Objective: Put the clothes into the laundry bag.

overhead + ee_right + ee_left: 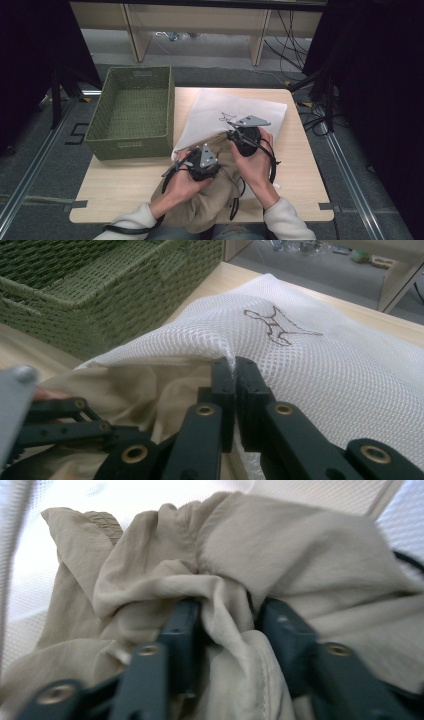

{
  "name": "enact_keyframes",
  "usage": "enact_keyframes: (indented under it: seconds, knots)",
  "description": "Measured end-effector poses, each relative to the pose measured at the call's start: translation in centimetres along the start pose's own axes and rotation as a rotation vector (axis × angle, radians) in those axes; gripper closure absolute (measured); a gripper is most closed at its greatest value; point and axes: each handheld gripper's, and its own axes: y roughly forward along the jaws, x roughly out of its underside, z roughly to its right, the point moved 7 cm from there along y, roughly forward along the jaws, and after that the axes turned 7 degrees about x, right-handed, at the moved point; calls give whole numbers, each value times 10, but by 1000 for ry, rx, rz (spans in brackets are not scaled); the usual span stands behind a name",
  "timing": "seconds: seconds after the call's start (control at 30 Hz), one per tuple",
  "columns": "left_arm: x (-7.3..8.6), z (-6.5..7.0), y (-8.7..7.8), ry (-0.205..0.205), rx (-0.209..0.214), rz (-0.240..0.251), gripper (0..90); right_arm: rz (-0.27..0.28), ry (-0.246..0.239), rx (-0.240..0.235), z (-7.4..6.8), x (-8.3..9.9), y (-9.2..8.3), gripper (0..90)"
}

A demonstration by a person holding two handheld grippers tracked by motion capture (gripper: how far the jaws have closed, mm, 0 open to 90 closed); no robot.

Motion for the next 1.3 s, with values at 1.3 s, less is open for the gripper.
enact_keyframes:
  seconds: [1.3]
  knots:
    - [48, 46, 8, 145, 94, -210, 495, -1, -13, 5, 2, 0, 0, 887]
